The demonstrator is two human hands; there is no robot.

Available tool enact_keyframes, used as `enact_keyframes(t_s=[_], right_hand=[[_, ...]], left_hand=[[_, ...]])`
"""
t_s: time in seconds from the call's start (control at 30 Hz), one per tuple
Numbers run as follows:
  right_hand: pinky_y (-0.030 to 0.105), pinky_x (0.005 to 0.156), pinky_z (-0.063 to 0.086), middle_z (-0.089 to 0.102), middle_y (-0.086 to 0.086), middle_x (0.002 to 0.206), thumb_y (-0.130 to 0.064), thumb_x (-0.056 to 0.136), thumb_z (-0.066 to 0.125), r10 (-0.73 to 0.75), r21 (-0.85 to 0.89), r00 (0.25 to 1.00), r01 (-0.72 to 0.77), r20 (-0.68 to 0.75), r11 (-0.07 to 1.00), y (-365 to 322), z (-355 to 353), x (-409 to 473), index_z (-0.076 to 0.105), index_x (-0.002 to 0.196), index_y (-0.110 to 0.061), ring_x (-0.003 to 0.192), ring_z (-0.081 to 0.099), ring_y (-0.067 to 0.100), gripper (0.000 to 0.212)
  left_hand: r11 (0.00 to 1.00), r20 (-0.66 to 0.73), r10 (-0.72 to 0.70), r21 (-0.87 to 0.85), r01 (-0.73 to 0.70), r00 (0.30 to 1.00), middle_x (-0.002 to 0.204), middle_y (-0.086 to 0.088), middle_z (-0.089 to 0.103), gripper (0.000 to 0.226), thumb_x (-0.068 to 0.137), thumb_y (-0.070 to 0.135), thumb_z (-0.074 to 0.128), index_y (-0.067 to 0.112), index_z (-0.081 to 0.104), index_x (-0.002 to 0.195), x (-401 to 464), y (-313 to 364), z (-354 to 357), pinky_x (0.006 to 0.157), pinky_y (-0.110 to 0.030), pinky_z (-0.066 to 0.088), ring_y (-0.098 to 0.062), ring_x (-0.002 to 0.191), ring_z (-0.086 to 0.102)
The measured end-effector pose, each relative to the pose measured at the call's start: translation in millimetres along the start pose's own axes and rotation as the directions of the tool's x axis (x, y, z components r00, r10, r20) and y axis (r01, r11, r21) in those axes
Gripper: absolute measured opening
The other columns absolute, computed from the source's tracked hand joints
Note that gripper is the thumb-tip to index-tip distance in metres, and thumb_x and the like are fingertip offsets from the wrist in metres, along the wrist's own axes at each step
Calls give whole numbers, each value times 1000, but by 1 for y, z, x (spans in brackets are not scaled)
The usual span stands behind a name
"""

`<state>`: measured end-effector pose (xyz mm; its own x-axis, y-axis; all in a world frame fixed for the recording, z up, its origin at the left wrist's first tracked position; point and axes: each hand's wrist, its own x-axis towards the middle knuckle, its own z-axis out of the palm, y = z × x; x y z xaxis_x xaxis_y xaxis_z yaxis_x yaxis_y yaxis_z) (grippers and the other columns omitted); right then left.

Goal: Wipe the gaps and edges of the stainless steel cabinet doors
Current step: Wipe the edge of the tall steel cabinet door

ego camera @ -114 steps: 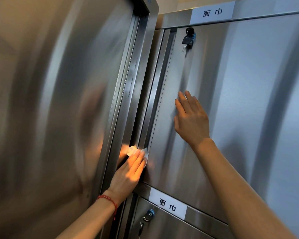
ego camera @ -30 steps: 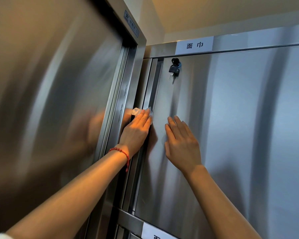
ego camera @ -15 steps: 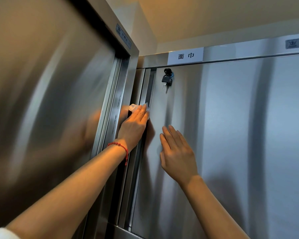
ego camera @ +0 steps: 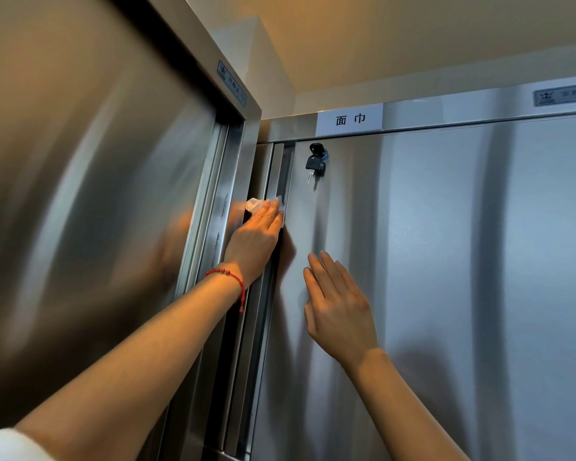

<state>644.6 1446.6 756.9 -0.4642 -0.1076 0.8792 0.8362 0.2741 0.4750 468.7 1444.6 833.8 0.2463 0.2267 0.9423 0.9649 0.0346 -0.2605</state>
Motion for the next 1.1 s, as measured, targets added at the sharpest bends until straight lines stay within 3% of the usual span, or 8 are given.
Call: enact_keyframes(t_s=[0.4, 0.5, 0.6, 0.77, 1.1], right_hand=[[44, 103, 39, 60, 16, 126, -17, 74, 68, 6, 21, 1000, -5, -17, 1000, 0, 0, 0, 66, 116, -2, 121, 54, 32, 44], [44, 104, 37, 61, 16, 125, -16, 72, 71, 1, 51, 1000, 0, -27, 999, -1, -1, -2, 67, 114, -2, 121, 55, 32, 45], [44, 103, 38, 62, 16, 124, -15, 71, 74, -5, 89, 1000, 7, -27, 996, -2, -3, -6, 68, 113, -3, 119, 56, 32, 45], [48, 95, 45, 65, 15, 119, -16, 69, 78, 2, 181, 1000, -1, -3, 984, -1, -12, -11, 70, 111, -4, 114, 59, 32, 44], [43, 81, 55, 70, 13, 108, -5, 64, 78, 56, 348, 998, -44, -24, 936, -10, -34, -29, 72, 105, -3, 96, 69, 28, 41]], left_hand=[[990, -92, -33, -141, 20, 995, 152, -15, 24, 58, 87, -13, 51, 0, 34, 142, -9, 2, -4, 111, -30, 19, -28, 142, 22], [989, -158, -1, -145, -22, 987, 130, -27, 52, 58, 67, -24, 66, -10, 55, 122, -19, 5, -9, 99, -40, 38, -41, 120, 51], [990, -214, 34, -126, -62, 976, 113, -27, 63, 63, 51, -25, 76, -11, 63, 111, -29, 8, -17, 82, -50, 50, -42, 102, 62], [993, -190, 87, -63, -101, 978, 108, -24, 67, 67, 44, -16, 84, -8, 65, 108, -52, 16, -33, 77, -47, 53, -37, 97, 66], [973, -160, 225, -3, -229, 961, 107, -22, 67, 57, 51, -11, 85, -6, 68, 105, -105, 28, -58, 81, -45, 53, -34, 97, 67]])
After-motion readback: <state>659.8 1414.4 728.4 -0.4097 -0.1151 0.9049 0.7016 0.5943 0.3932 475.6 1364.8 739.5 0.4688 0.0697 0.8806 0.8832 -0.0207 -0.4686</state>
